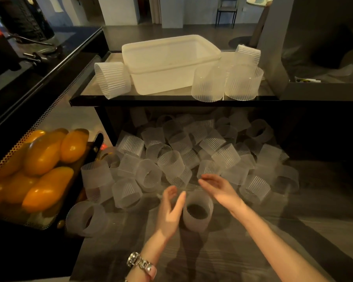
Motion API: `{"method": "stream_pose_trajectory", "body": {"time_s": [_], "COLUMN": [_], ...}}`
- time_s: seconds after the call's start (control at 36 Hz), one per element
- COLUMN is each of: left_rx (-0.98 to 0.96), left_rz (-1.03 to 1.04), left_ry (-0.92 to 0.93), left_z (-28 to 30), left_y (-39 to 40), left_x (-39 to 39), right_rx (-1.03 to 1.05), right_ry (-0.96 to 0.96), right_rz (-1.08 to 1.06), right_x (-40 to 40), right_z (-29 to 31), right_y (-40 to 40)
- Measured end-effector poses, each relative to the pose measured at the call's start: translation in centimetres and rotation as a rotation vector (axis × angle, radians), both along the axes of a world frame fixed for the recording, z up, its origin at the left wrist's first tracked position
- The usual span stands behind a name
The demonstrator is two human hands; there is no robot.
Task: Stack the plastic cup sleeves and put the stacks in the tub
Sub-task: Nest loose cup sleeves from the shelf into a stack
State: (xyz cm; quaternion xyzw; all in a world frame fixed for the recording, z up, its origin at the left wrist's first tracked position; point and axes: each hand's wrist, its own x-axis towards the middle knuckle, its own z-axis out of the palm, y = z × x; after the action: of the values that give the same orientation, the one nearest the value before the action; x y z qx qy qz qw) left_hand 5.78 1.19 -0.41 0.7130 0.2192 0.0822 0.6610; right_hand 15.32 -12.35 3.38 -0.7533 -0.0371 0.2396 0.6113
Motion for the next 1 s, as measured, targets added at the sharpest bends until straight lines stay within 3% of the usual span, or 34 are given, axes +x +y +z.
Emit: {"method": "stream_pose_trajectory", "body": {"time_s": [0.17,0.56,0.75,1.0], "left_rx": [0.036,0.091,0.198,0.259], "left_rz": [-0.027,-0.033,0.008,-0.109], "left_ry": [0.094,0.081,-0.031,-0.18], "left_z": [0.1,0.1,1.2,4.9], "left_y": [2.5,3.4,3.2,2.1], "left_x": [2.1,4.7,3.7,2.2], "right_rx": [-0.056,-0.127,0.03,0.219], "right_ry": [-0.026,-0.119,-0.131,-0.253], "right_rz": [0.108,0.241,0.187,0.198], "right_x": [1.9,3.7,2.2,0.0], "right_z": [0.2,0.1,1.1,4.4], "right_y": [2.5,6.4,4.7,1.1]}}
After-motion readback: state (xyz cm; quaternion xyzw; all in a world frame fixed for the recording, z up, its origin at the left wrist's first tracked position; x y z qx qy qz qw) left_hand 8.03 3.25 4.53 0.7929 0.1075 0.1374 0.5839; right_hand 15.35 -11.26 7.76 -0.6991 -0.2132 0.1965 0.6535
